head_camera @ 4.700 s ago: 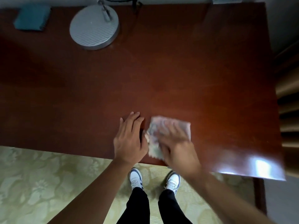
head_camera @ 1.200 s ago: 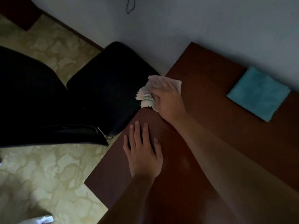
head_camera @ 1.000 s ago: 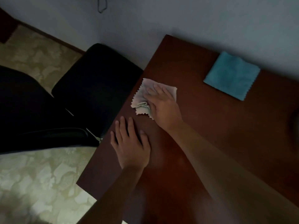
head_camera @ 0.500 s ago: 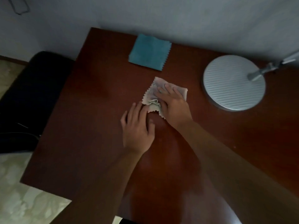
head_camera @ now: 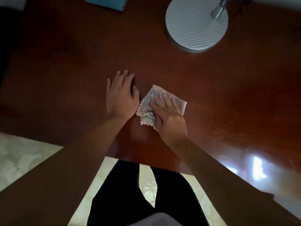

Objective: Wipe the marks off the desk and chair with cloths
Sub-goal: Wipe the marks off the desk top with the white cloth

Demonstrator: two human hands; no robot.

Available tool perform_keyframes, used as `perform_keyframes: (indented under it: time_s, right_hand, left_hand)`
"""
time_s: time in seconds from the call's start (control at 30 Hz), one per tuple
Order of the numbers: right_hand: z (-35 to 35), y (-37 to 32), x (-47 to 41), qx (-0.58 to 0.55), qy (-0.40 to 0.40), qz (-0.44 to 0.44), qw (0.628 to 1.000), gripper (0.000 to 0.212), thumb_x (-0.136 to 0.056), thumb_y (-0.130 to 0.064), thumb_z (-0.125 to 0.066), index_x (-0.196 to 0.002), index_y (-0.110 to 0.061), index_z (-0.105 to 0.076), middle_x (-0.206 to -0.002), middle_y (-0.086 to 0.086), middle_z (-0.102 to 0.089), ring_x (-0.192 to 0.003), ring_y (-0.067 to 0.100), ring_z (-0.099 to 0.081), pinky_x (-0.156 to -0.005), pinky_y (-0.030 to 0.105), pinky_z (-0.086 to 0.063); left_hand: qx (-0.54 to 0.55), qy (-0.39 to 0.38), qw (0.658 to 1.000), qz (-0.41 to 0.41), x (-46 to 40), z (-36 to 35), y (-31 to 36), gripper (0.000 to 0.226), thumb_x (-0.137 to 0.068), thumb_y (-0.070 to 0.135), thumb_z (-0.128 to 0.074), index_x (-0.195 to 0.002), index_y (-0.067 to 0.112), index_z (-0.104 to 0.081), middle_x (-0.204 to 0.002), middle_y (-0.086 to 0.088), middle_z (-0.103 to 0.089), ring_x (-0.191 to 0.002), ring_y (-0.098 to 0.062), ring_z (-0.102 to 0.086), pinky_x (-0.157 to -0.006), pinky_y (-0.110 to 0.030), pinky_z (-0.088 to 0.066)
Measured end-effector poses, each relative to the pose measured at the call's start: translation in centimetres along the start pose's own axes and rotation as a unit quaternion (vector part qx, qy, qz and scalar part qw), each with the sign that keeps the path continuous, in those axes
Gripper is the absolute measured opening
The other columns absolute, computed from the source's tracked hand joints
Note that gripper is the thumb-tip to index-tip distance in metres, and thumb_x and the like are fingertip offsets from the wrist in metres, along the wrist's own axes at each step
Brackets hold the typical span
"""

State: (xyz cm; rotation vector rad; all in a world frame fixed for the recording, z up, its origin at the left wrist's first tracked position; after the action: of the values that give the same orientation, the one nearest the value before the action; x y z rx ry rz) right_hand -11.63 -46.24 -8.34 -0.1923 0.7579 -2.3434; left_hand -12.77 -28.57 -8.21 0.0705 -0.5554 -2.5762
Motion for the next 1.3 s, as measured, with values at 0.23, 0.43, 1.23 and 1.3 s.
perform_keyframes:
  time_s: [0.23,0.43,1.23,1.3]
  right_hand:
    - [-0.9,-1.0,4.4,0.02,-0.028,0.04,0.999,0.037,-0.093,-0.013,-0.057,-0.13,-0.015,-0.062,-0.138,0.005,-0.056,-0.139,0.027,-0.038,-0.117,0.046,-0.028]
    - [4.6,6.3,-4.5,0.07,0.008,-0.135,0.988,0.043,-0.1,-0.026,-0.046,-0.143,-0.018,-0.047,-0.155,0.01,-0.036,-0.145,0.033,-0.025,-0.12,0.041,-0.02]
    - [-0.2,-2.5,11.9,0.056,0.067,-0.11,0.99,0.035,-0.095,-0.01,-0.058,-0.13,-0.01,-0.061,-0.138,0.013,-0.055,-0.137,0.036,-0.041,-0.116,0.049,-0.029]
    - [1.9,0.3,12.0,0.062,0.095,-0.163,0.98,0.037,-0.097,-0.011,-0.055,-0.133,-0.013,-0.058,-0.141,0.011,-0.052,-0.139,0.034,-0.037,-0.118,0.048,-0.026]
  left_hand:
    - [-0.024,-0.071,0.997,-0.028,8.2,0.5,1.1,0.046,-0.098,0.028,-0.048,-0.142,0.013,-0.049,-0.155,-0.008,-0.04,-0.147,-0.024,-0.028,-0.121,-0.048,-0.017]
    - [-0.028,-0.121,0.992,-0.035,10.1,1.2,-0.1,0.054,-0.096,0.024,-0.049,-0.148,0.019,-0.04,-0.16,-0.002,-0.028,-0.15,-0.02,-0.019,-0.122,-0.04,-0.017]
    - [-0.068,-0.188,0.972,-0.12,15.3,1.0,-0.9,0.055,-0.1,0.034,-0.04,-0.152,0.021,-0.028,-0.163,-0.006,-0.018,-0.151,-0.026,-0.013,-0.121,-0.045,-0.018]
    - [-0.077,-0.183,0.972,-0.124,15.4,0.6,-0.3,0.055,-0.099,0.033,-0.04,-0.152,0.021,-0.029,-0.164,-0.006,-0.018,-0.151,-0.025,-0.012,-0.121,-0.045,-0.016]
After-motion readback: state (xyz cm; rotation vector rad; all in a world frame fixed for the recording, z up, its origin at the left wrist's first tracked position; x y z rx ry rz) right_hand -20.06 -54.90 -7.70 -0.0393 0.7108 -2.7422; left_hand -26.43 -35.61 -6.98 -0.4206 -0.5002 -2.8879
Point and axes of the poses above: each hand's wrist, its own x-axis away from the middle knuckle, its own z-axis out of the back of the hand, y = z × x, the point moved 3 cm from there along -x, towards the middle knuckle
